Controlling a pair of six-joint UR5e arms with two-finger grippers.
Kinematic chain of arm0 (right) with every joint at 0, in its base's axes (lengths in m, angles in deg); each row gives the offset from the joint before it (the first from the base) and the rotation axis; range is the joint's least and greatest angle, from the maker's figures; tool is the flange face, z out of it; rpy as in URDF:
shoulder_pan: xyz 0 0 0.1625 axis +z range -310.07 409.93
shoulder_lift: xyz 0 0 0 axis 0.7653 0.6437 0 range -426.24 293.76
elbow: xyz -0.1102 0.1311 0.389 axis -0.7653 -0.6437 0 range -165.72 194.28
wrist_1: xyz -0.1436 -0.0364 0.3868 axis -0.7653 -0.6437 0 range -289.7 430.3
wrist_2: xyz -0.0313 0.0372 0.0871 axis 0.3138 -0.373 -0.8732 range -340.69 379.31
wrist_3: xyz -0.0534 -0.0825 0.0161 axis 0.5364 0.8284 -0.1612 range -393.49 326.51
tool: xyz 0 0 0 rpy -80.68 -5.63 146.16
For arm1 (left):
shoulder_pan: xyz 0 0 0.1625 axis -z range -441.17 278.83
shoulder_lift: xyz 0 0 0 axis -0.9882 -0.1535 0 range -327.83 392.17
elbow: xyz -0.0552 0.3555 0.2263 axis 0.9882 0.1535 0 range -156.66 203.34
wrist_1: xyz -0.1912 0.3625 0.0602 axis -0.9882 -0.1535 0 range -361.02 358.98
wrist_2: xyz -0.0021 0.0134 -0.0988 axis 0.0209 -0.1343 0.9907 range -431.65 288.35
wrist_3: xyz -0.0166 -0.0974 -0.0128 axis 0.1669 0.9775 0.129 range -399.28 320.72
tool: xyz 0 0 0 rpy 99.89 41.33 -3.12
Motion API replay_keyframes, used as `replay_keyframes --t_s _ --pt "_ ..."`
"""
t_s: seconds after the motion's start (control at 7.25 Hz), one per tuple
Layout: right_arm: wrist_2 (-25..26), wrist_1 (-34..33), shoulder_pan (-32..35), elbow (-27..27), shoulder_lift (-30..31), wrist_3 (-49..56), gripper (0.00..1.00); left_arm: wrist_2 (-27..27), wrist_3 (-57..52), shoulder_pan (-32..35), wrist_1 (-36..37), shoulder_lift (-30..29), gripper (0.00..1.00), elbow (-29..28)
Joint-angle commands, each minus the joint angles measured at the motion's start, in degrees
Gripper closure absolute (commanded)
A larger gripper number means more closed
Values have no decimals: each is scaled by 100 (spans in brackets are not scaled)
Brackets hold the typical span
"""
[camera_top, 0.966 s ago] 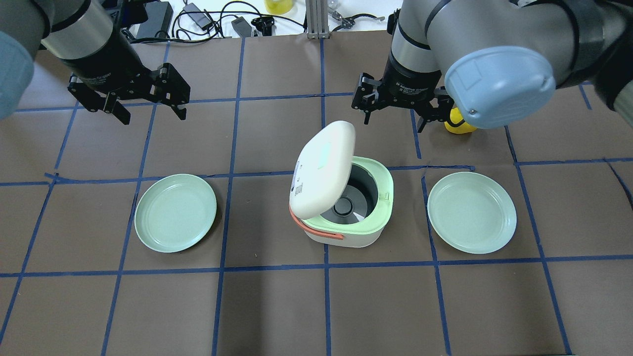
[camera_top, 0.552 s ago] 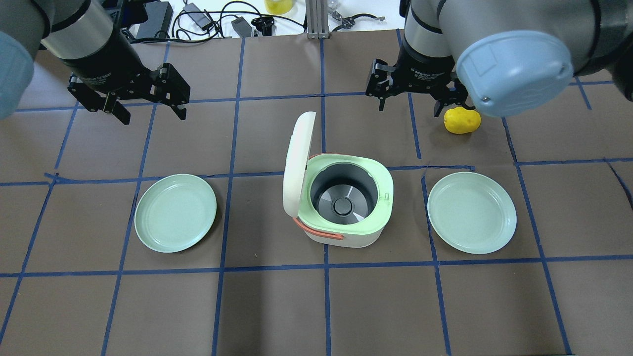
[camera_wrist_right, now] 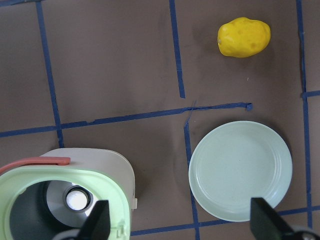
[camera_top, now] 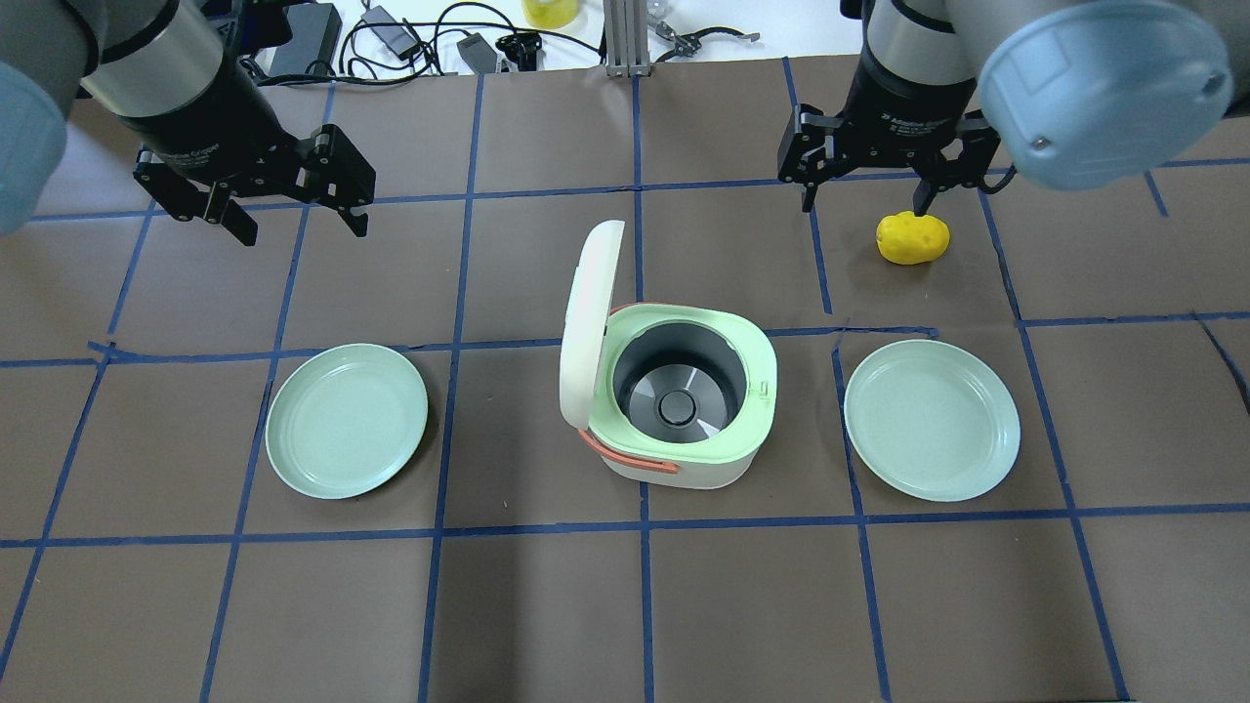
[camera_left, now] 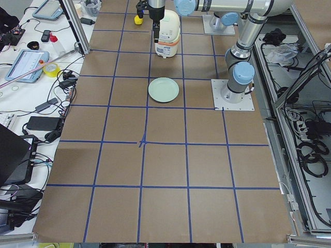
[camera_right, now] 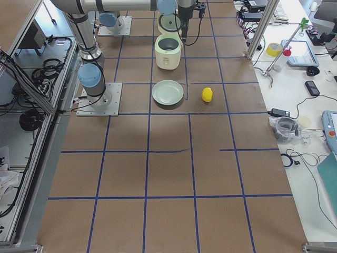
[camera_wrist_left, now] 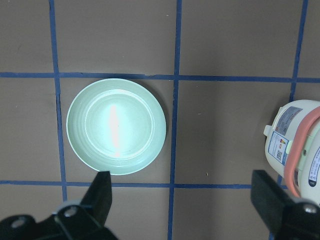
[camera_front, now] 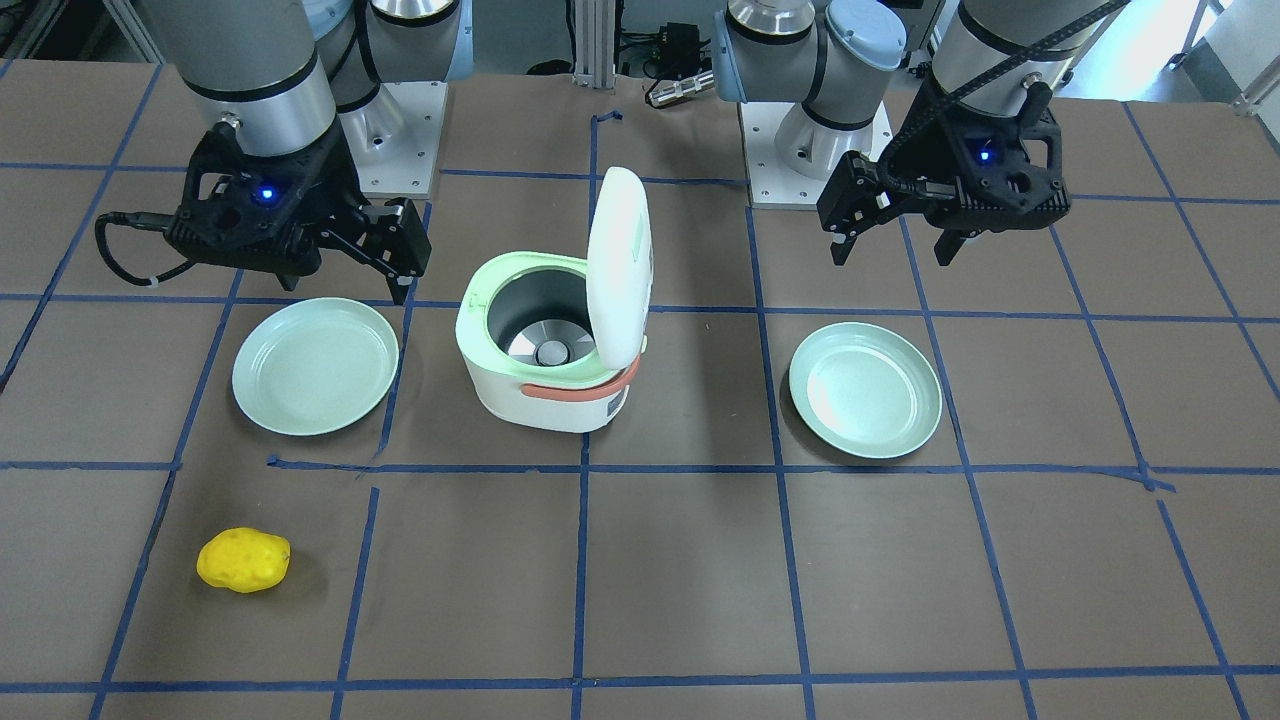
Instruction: Press rice cooker button
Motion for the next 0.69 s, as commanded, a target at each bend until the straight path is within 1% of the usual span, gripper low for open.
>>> replay_keyframes --t_s 0.0,0.55 --pt "4 229 -205 -113 10 285 0 0 8 0 0 0 0 0" --pt "39 343 -372 -122 71 497 0 0 0 0 0 0 0 0"
